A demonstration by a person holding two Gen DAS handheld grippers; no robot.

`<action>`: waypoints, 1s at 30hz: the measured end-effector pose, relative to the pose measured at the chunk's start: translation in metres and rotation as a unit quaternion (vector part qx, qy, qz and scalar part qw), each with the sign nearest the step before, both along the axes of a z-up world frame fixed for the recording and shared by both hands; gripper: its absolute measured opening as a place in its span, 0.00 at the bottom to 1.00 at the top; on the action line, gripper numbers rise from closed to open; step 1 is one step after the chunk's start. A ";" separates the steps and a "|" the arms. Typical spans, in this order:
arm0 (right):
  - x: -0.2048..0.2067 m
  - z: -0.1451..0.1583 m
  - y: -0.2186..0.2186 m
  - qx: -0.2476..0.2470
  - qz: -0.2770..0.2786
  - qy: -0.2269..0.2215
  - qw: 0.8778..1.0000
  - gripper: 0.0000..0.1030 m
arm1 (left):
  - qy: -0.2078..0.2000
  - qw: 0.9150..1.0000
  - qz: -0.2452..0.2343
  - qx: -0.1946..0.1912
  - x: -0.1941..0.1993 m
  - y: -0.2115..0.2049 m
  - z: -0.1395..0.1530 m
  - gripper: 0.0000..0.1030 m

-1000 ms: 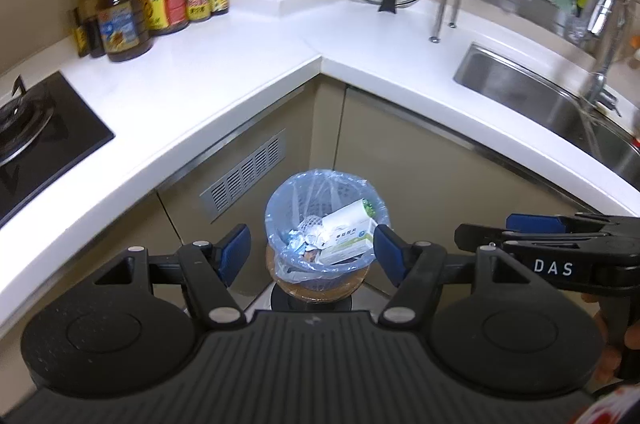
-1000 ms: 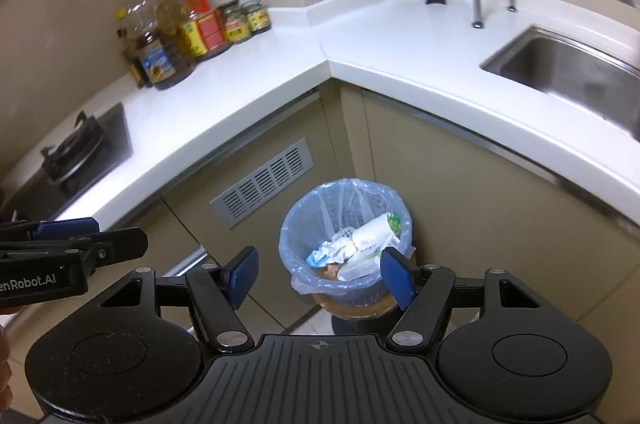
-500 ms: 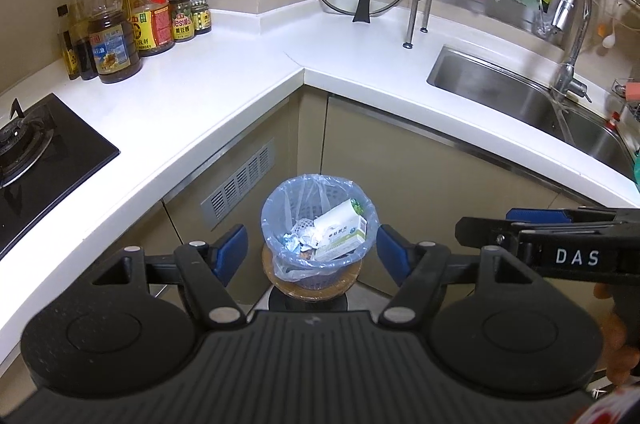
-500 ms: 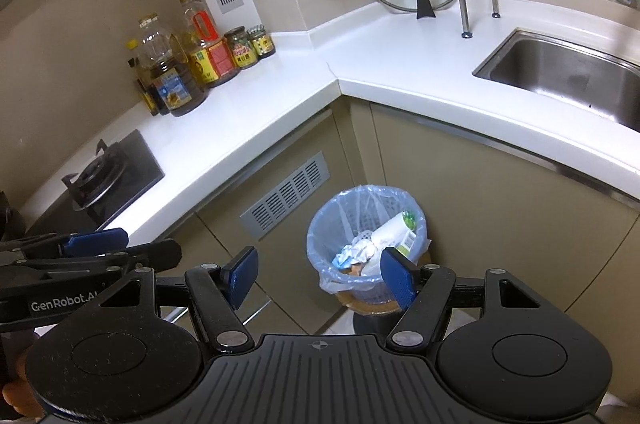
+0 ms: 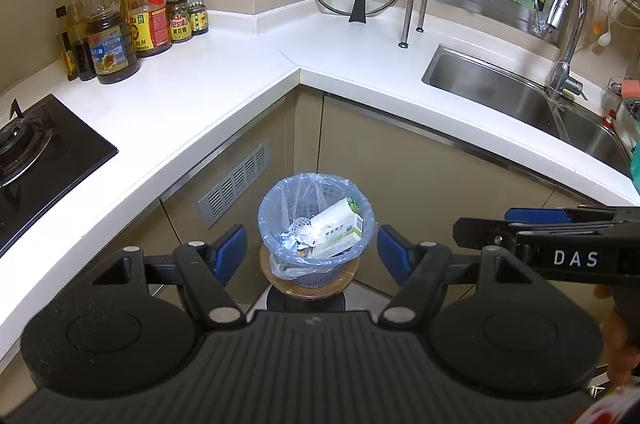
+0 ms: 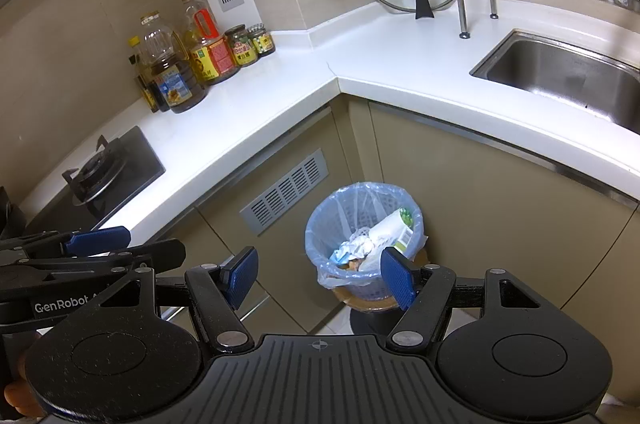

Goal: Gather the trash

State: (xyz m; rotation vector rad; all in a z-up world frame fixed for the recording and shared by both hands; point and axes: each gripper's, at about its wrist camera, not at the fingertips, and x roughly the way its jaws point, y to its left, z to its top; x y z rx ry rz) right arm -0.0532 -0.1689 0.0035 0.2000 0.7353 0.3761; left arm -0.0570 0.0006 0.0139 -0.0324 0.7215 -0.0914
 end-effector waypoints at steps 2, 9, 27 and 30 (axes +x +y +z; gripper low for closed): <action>0.000 0.000 -0.001 0.000 0.000 0.001 1.000 0.66 | -0.001 1.000 -0.001 -0.001 0.000 0.000 0.000 0.68; 0.000 0.000 -0.002 0.000 0.001 0.002 1.000 0.66 | -0.002 1.000 0.000 0.000 0.000 -0.001 0.001 0.68; -0.001 0.000 -0.002 -0.001 0.002 0.000 1.000 0.66 | -0.004 1.000 -0.004 0.002 0.000 0.000 0.004 0.68; 0.000 0.001 -0.004 -0.001 0.001 -0.001 1.000 0.66 | -0.004 1.000 -0.004 0.002 0.000 -0.001 0.004 0.68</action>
